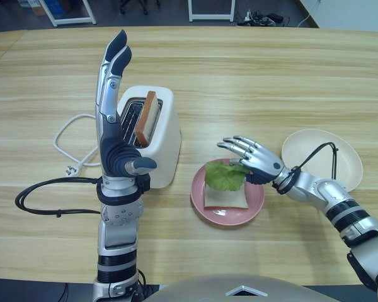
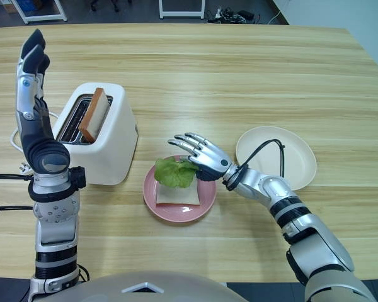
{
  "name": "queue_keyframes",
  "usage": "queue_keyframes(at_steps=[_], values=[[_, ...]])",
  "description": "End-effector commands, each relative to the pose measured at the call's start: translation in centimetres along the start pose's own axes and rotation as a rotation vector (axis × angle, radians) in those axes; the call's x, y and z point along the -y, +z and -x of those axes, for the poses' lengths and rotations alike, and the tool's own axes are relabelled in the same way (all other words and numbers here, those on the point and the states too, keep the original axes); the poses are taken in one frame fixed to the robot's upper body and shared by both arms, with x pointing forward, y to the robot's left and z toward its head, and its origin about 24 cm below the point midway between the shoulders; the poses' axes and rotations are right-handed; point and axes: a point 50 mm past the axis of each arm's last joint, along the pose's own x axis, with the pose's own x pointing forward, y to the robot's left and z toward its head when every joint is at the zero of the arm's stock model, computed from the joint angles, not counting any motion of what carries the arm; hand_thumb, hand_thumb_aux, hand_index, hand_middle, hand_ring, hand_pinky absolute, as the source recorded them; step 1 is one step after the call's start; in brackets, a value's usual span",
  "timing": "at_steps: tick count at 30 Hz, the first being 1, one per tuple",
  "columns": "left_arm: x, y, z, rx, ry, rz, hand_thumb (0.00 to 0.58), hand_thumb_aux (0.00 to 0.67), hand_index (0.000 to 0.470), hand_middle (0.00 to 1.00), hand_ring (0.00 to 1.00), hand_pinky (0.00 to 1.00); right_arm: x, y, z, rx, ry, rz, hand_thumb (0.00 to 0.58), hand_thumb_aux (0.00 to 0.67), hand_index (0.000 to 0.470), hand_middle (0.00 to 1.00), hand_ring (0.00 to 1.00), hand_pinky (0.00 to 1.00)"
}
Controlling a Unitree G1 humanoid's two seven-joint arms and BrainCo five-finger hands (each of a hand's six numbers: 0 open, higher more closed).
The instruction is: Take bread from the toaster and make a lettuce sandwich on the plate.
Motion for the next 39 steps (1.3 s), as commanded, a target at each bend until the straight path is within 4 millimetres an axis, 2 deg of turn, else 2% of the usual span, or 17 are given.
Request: queue_keyframes(at_steps=[1,4,5,6,7,9,10,11,12,13,15,22,28,34,39], values=[[0.0,0.0,0.2,-0.009,-0.009,0.001,0.0,0.0,0.0,0.0,0.0,0.0,-0.8,0.2,0.4,0.039,0.078,0.005,0.58,0.67,0.47,0.0,0.0,0.0],[0.1,0.0,0.3,-0.012,-0.013,0.001,0.0,0.0,0.0,0.0,0.0,0.0,-1.2,0.4,0.8,0.056,0.121,0.008,0.58,0.67,0.47,0.0,0.0,0.0],[0.1,0.0,0.3,-0.013,-0.014,0.001,0.0,0.0,0.0,0.0,0.0,0.0,-1.3,0.3,1.0,0.057,0.135,0.019,0.579,0.649,0.455,0.0,0.0,0.0],[0.1,0.0,0.3,-0.013,-0.016,0.001,0.0,0.0,0.0,0.0,0.0,0.0,-1.4,0.3,1.1,0.058,0.146,0.028,0.573,0.596,0.418,0.0,0.0,0.0],[0.1,0.0,0.3,-0.013,-0.017,0.001,0.0,0.0,0.0,0.0,0.0,0.0,-1.4,0.2,1.2,0.058,0.154,0.032,0.568,0.573,0.402,0.0,0.0,0.0],[0.1,0.0,0.3,-0.015,-0.02,-0.001,0.0,0.0,0.0,0.0,0.0,0.0,-1.5,0.2,1.4,0.061,0.168,0.047,0.511,0.439,0.308,0.0,0.0,0.0],[0.0,0.0,0.3,-0.015,-0.021,-0.003,0.0,0.0,0.0,0.0,0.0,0.0,-1.6,0.2,1.4,0.062,0.171,0.05,0.456,0.36,0.253,0.0,0.0,0.0],[0.0,0.0,0.4,-0.016,-0.022,-0.004,0.0,0.0,0.0,0.0,0.0,0.0,-1.6,0.2,1.4,0.063,0.173,0.053,0.415,0.313,0.219,0.0,0.0,0.0],[0.0,0.0,0.4,-0.017,-0.024,-0.005,0.0,0.0,0.0,0.0,0.0,0.0,-1.6,0.2,1.4,0.062,0.177,0.061,0.275,0.184,0.129,0.0,0.0,0.0],[0.0,0.0,0.4,-0.018,-0.026,-0.007,0.0,0.0,0.0,0.0,0.0,0.0,-1.7,0.2,1.4,0.06,0.181,0.066,0.071,0.042,0.029,0.0,0.0,0.0],[-0.1,0.0,0.4,-0.02,-0.029,-0.008,0.0,0.0,0.0,0.0,0.0,0.0,-1.8,0.1,1.5,0.056,0.186,0.071,0.0,0.0,0.0,0.0,0.0,0.0],[-0.1,0.0,0.4,-0.023,-0.038,-0.011,0.0,0.0,0.0,0.0,0.0,0.0,-1.7,-0.1,1.6,0.042,0.19,0.081,0.0,0.0,0.0,0.0,0.0,0.0],[0.0,0.1,0.4,-0.022,-0.047,-0.007,0.0,0.0,0.0,0.0,0.0,0.0,-0.8,-0.3,2.1,0.036,0.17,0.092,0.036,0.021,0.015,0.0,0.0,0.0],[0.3,0.2,0.4,-0.02,-0.061,0.003,0.0,0.0,0.0,0.0,0.0,0.0,0.8,-0.1,3.0,0.053,0.152,0.094,0.014,0.008,0.006,0.0,0.0,0.0],[0.4,0.3,0.4,-0.02,-0.059,0.007,0.0,0.0,0.0,0.0,0.0,0.0,1.0,0.2,3.3,0.061,0.16,0.094,0.0,0.0,0.0,0.0,0.0,0.0]])
